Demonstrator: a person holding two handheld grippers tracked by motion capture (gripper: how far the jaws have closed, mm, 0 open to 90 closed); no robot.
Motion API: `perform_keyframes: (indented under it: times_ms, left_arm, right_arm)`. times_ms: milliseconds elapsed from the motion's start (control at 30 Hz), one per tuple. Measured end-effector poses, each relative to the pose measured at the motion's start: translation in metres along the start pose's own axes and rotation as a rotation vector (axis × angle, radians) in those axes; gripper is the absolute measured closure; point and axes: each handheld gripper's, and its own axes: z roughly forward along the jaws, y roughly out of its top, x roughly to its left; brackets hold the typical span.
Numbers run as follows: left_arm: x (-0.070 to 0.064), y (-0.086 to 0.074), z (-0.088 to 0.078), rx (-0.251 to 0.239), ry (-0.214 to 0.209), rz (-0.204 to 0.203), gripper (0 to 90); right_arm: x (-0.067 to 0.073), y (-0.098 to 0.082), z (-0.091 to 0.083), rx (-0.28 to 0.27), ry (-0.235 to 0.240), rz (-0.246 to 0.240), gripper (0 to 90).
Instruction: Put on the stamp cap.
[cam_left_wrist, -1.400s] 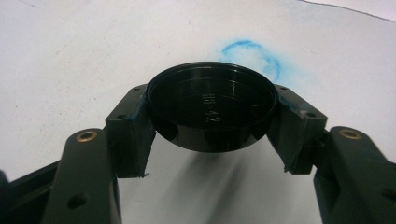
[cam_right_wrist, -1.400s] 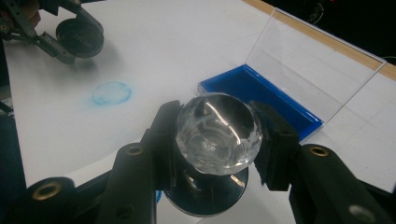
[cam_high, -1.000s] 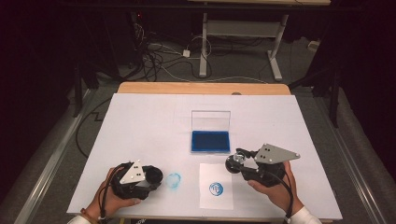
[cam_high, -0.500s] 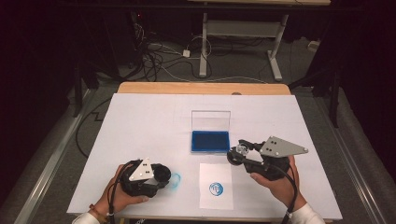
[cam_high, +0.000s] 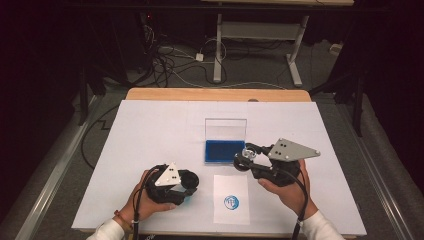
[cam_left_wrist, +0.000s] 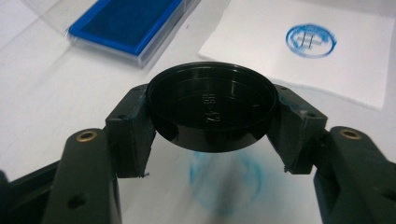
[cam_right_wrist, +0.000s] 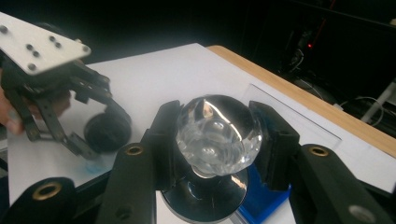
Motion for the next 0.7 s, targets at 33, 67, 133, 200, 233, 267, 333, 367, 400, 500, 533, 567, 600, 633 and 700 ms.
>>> perform_keyframes:
  times_ms: [33,67,133,200,233,267,333,367,400,500,533,567,600,633,700]
  left_arm:
    - [-0.002,0.003,0.003,-0.014,-0.014,-0.002,36.2]
    - [-0.003,0.005,0.004,-0.018,-0.021,-0.001,36.2]
    - [-0.007,0.01,0.009,-0.026,-0.03,0.008,36.2]
    - [-0.009,0.014,0.013,-0.042,-0.044,0.0,36.2]
    - [-0.01,0.016,0.014,-0.047,-0.046,0.0,36.2]
    - [-0.011,0.018,0.015,-0.059,-0.054,-0.002,36.2]
    - [-0.014,0.023,0.017,-0.084,-0.07,-0.008,36.2]
    - [-0.015,0.024,0.018,-0.089,-0.071,-0.004,36.2]
    - [-0.017,0.026,0.018,-0.102,-0.079,-0.007,36.2]
    - [-0.021,0.031,0.02,-0.113,-0.086,0.002,36.2]
    - [-0.022,0.031,0.02,-0.115,-0.086,0.004,36.2]
    - [-0.023,0.032,0.02,-0.118,-0.091,0.005,36.2]
    - [-0.025,0.033,0.02,-0.123,-0.084,0.01,36.2]
    - [-0.027,0.034,0.019,-0.132,-0.071,0.014,36.2]
    - [-0.029,0.034,0.017,-0.144,-0.087,0.012,36.2]
  right_arm:
    - [0.002,0.001,0.002,-0.002,0.006,-0.001,56.7]
    - [0.004,0.002,0.005,-0.01,0.024,0.004,56.8]
    - [0.01,0.004,0.011,-0.004,0.04,-0.003,56.7]
    - [0.015,0.005,0.017,-0.001,0.061,-0.007,56.8]
    - [0.018,0.005,0.019,0.0,0.07,-0.005,56.8]
    - [0.02,0.006,0.021,-0.001,0.078,-0.005,56.7]
    - [0.026,0.007,0.026,0.0,0.102,-0.008,56.8]
    - [0.029,0.007,0.028,0.001,0.113,-0.008,56.7]
    - [0.031,0.008,0.03,0.0,0.122,-0.007,56.7]
    - [0.038,0.007,0.035,0.004,0.147,-0.01,56.7]
    - [0.04,0.006,0.036,0.008,0.154,-0.007,56.7]
    - [0.041,0.005,0.037,0.009,0.154,-0.005,56.7]
    - [0.042,0.004,0.037,0.009,0.157,0.001,56.7]
    - [0.043,0.001,0.039,0.011,0.168,0.01,56.8]
    - [0.044,-0.001,0.04,0.019,0.176,0.02,56.7]
